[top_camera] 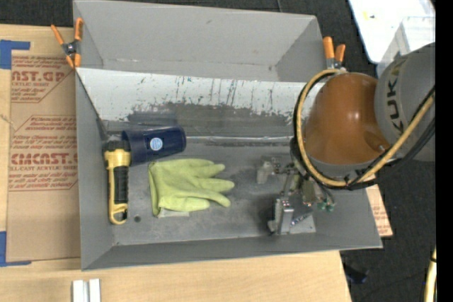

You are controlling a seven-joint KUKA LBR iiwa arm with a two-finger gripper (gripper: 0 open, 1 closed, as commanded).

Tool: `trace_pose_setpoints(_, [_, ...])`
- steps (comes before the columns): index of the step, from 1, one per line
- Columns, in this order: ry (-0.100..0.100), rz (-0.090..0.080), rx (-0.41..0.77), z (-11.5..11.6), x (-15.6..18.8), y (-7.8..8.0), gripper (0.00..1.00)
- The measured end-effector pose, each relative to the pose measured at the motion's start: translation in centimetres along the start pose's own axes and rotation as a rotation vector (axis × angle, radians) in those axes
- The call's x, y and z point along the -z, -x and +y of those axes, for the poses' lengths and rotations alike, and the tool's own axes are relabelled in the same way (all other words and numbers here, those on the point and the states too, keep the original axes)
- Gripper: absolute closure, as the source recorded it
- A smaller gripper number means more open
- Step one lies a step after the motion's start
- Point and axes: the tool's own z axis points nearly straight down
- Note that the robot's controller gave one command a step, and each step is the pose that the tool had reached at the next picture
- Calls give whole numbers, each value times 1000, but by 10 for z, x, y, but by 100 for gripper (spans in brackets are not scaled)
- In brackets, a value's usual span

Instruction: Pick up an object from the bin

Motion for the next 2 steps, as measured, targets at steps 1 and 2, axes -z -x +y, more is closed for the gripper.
trace_pose_setpoints(1, [0, -8, 1, 0, 4, 2, 0])
trace_pose_setpoints(2, [-1, -11, 216, -8, -17, 10, 0])
